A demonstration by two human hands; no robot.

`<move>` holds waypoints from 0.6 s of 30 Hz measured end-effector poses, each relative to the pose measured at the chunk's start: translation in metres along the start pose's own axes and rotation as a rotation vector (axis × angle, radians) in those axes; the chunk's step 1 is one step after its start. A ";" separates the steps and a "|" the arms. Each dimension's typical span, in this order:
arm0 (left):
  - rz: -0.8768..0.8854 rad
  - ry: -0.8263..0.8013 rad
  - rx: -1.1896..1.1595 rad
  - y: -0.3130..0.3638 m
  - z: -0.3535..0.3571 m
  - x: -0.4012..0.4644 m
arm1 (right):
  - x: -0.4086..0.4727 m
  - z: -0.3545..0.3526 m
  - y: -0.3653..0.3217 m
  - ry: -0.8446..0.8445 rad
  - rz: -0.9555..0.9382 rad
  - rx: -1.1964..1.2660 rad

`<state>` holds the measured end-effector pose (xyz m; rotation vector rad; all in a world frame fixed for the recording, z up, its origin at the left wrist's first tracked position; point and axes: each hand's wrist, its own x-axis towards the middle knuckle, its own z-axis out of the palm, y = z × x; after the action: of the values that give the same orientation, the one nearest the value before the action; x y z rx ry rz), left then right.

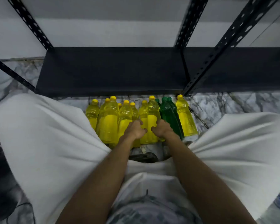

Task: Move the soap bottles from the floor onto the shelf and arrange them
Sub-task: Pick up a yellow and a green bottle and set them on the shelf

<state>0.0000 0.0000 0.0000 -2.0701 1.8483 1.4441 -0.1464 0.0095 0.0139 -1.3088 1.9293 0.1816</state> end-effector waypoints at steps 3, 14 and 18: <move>0.023 -0.037 0.040 0.015 0.013 0.005 | 0.000 -0.002 0.016 0.019 0.077 0.006; -0.068 -0.035 -0.025 0.044 0.054 0.028 | 0.022 -0.004 0.057 0.190 0.142 0.035; -0.199 -0.054 -0.118 0.057 0.075 0.034 | 0.029 0.003 0.064 0.238 0.127 0.021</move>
<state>-0.0946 -0.0025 -0.0334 -2.1705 1.5221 1.5731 -0.2029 0.0196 -0.0261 -1.2399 2.2109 0.0708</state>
